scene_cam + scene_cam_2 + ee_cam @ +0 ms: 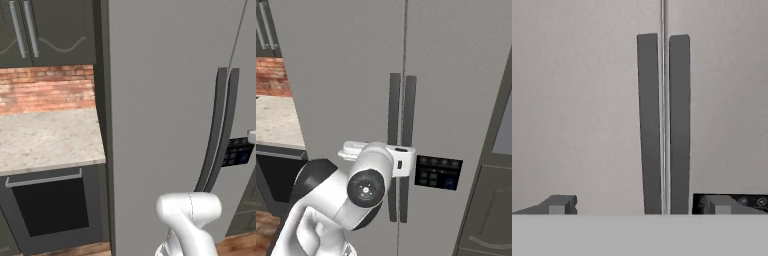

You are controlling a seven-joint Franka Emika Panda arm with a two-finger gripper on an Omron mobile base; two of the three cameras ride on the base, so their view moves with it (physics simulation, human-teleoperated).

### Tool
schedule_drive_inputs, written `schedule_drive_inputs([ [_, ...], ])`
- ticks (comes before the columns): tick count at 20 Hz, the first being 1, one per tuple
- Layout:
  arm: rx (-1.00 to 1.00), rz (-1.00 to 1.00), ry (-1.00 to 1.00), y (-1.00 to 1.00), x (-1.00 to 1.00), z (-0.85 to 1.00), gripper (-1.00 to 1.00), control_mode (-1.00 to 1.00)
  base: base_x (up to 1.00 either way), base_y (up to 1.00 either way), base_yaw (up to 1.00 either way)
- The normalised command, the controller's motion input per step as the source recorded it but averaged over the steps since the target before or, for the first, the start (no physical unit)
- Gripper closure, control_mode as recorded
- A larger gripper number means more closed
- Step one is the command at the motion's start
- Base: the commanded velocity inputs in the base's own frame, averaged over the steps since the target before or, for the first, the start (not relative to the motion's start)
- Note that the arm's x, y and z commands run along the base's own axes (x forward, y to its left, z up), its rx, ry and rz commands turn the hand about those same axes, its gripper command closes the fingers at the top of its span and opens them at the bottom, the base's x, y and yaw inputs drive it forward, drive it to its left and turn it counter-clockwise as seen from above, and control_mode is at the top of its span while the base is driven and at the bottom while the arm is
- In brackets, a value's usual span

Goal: Open the freezer door, pick up the ice cube tray from the freezer, and place it on the dining counter.

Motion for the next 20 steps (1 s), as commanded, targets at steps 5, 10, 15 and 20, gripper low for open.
schedule_drive_inputs([
  [5, 0.01, 0.06, -0.2, -0.13, 0.42, 0.0, -1.0, -1.0, 0.0, 0.0, 0.0],
  [10, 0.01, 0.06, -0.18, -0.1, 0.41, 0.0, -1.0, -1.0, 0.0, 0.0, 0.0],
  [15, 0.02, 0.07, -0.15, -0.14, 0.37, 0.0, -1.0, -1.0, 0.0, 0.0, 0.0],
  [20, 0.01, 0.07, -0.08, -0.16, 0.17, 0.0, -1.0, -1.0, 0.0, 0.0, 0.0],
])
